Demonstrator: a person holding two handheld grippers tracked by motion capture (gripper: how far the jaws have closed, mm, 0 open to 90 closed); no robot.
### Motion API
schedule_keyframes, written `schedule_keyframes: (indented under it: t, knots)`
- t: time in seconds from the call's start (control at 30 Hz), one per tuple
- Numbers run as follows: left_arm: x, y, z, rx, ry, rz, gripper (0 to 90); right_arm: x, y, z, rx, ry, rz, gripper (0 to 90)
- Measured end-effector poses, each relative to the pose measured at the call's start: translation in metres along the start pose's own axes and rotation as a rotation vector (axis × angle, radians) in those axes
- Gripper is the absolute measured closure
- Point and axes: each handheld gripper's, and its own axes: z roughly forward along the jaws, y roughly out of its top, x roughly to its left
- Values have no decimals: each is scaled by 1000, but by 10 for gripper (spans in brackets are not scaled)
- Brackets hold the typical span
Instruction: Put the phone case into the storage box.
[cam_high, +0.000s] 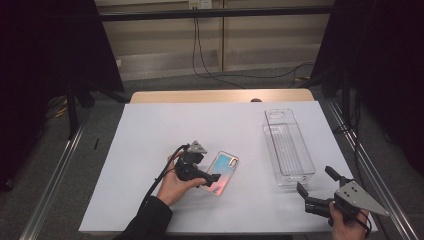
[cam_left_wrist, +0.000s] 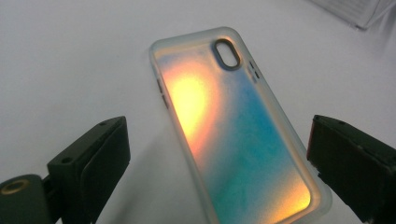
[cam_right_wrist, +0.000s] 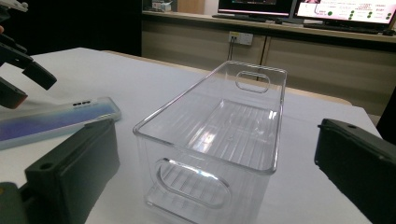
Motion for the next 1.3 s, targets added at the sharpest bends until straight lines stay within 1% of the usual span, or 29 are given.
schedule_keyframes:
  t: [0.07, 0.1, 0.17, 0.2, 0.23, 0.27, 0.3, 0.37, 0.47, 0.5, 0.57, 0.6, 0.63, 0.67, 0.73, 0.77, 0.8, 0.83, 0.87, 0.9, 0.93, 0.97, 1.0, 1.07, 1.1, 1.13, 1.17, 1.23, 1.3]
  knots:
    - [-2, 2, 4, 4, -11, -4, 61, 0, 0, 0, 0, 0, 0, 0]
    - [-3, 4, 6, 18, -7, 5, 60, 0, 0, 0, -1, 0, 0, 0]
    - [-4, 6, 10, 38, -2, 10, 60, 0, 0, 0, 0, 1, 0, 0]
    - [-4, 7, 12, 54, -13, 15, 60, 0, 0, 0, 0, 1, 0, 0]
    - [-5, 8, 14, 55, -15, 0, 61, 0, 0, 0, -1, 2, -1, 0]
    - [-6, 10, 17, 69, -8, -3, 61, 0, 0, 0, 0, 1, -2, 0]
    - [-6, 11, 19, 83, -2, 4, 61, 0, 0, 0, 0, 2, -2, 0]
    - [-8, 13, 23, 99, -7, 8, 61, 0, 0, 0, 0, 2, -2, 0]
    - [-10, 16, 28, 113, -5, 6, 61, 0, 0, 0, 0, 3, -1, 0]
    - [-11, 17, 30, 121, -3, 8, 61, 0, 0, 0, 0, 3, -1, 0]
    - [-13, 18, 33, 146, 19, 19, 61, 0, 0, 0, 3, 5, -1, 0]
    - [-13, 19, 35, 152, 16, 28, 61, 0, 0, 0, 3, 4, -2, 0]
    - [-14, 19, 36, 157, 16, 29, 61, 0, 0, 0, 1, 4, 0, 0]
    - [-15, 18, 38, 161, 29, 27, 56, 0, 0, 0, 2, 5, -1, 0]
    - [-17, 17, 40, 166, 38, 34, 40, 0, 0, 0, 2, 4, -1, 0]
    - [-18, 17, 40, 163, 51, 38, 32, 0, 0, 0, 2, 4, -1, 0]
    - [-18, 17, 40, 174, 45, 47, 32, 0, 0, 0, 3, 6, 0, 0]
    - [-19, 17, 41, 171, 63, 52, 32, 0, 0, 0, 3, 7, 0, 0]
    - [-19, 17, 41, 184, 62, 65, 32, 0, 0, 0, 3, 7, -1, 0]
    - [-20, 17, 41, 182, 65, 70, 32, 0, 0, 0, 2, 6, 0, 0]
    - [-20, 17, 42, 193, 69, 84, 32, 0, 0, 0, 2, 6, 0, 0]
    - [-22, 17, 43, 181, 80, 74, 30, 0, 0, 0, 2, 6, 1, 0]
    - [-24, 16, 43, 187, 86, 83, 28, 0, 0, 0, 1, 6, 1, 0]
    - [-25, 16, 44, 185, 97, 78, 23, 0, 0, 0, 3, 6, 0, 0]
    - [-24, 16, 43, 193, 97, 92, 23, 0, 0, 0, 2, 6, 2, 0]
    - [-25, 15, 44, 179, 103, 83, 23, 0, 0, 0, 2, 6, 1, 0]
    - [-25, 15, 44, 175, 102, 79, 23, 0, 0, 0, 1, 6, 0, 0]
    - [-27, 13, 44, 164, 116, 68, 22, 0, 0, 0, 2, 5, -1, 0]
    - [-27, 13, 44, 164, 120, 62, 19, 0, 0, 0, 3, 6, 0, 0]
